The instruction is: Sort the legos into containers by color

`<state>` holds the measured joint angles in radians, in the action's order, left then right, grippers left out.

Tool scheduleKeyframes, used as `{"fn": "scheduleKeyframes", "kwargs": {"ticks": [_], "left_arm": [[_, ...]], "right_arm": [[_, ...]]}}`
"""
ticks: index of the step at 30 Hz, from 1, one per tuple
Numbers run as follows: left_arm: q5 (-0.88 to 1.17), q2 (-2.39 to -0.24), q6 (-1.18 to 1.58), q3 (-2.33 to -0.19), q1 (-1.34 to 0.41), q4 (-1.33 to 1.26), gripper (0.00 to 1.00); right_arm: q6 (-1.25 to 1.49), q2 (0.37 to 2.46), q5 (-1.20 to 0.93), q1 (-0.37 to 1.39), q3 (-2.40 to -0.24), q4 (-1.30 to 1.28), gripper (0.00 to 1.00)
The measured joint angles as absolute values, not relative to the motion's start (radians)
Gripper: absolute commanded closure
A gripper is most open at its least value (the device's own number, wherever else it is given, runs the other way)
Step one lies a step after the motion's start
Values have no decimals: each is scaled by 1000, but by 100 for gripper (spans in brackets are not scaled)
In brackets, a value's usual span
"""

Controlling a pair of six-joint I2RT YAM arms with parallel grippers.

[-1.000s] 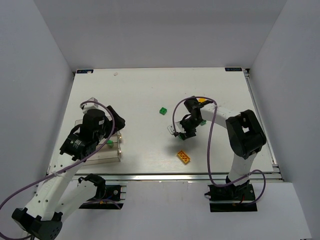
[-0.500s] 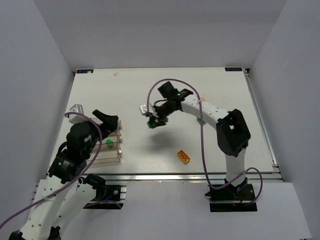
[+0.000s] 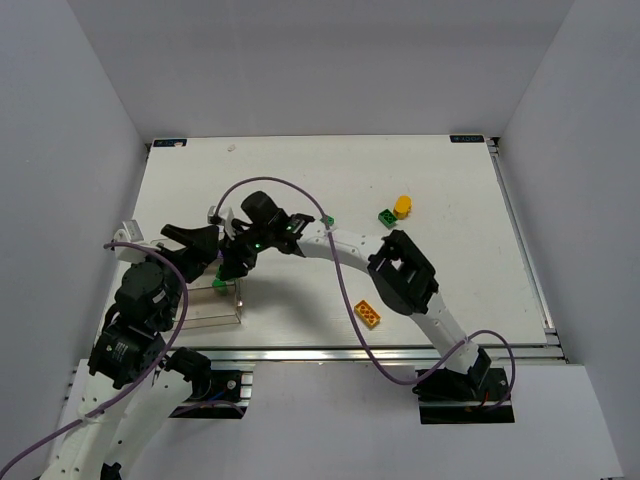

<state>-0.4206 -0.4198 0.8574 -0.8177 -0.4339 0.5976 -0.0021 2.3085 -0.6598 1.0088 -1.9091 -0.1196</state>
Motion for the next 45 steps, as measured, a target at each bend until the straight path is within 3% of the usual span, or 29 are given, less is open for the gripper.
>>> {"fn": "scheduleKeyframes", "kwargs": {"ticks": [3,6,7,10,14,16,18,21,22,25,27,30,35,36,37,38,39,40,45], "left_arm": [[-421,-420,857,-818,-434,597,2],[-421,-420,856,-818,-434,597,2],[-420,-420,855,-818,-434,597,2],[-415,-420,850,-818,-434,597,2],[-397,-420,833,-818,-434,584,9],[-377,-420,822,-818,-434,561,16],[-355,-420,816,-817,-434,535,42],[-313,-421,809,-799,-434,480,81],[-295,-424,803,-790,-434,467,87],[-228,-467,803,-766,-434,424,92],[-173,-529,801,-753,-434,384,91],[-67,-645,799,-714,-437,299,79],[101,-859,783,-635,-441,146,35],[139,-917,777,-633,-441,113,31],[162,-972,766,-635,-441,83,28],[181,-1036,758,-645,-442,68,22],[199,-1107,747,-667,-442,54,19],[206,-1153,746,-686,-442,49,17],[201,-1585,716,-969,-455,90,11]], "right_arm": [[63,2314,-570,1039,-1909,-78,99],[103,2315,-487,1056,-1914,-41,75],[109,2317,-467,1058,-1919,-33,61],[127,2328,-430,1054,-1940,-13,44],[139,2339,-427,1046,-1947,8,41],[148,2339,-438,1040,-1947,10,41],[158,2339,-460,1034,-1947,22,44],[184,2339,-495,1020,-1946,34,82],[200,2336,-503,1015,-1941,36,100],[237,2292,-496,985,-1882,24,100],[257,2245,-472,944,-1838,-8,100],[281,2162,-452,838,-1785,-59,100],[292,2035,-493,591,-1704,-124,100],[285,2015,-501,540,-1685,-139,100],[276,1995,-505,493,-1667,-158,90],[260,1980,-510,456,-1654,-178,72],[242,1965,-517,424,-1641,-203,47],[218,1953,-525,397,-1633,-234,39],[105,1881,-556,325,-1578,-340,34]]}}
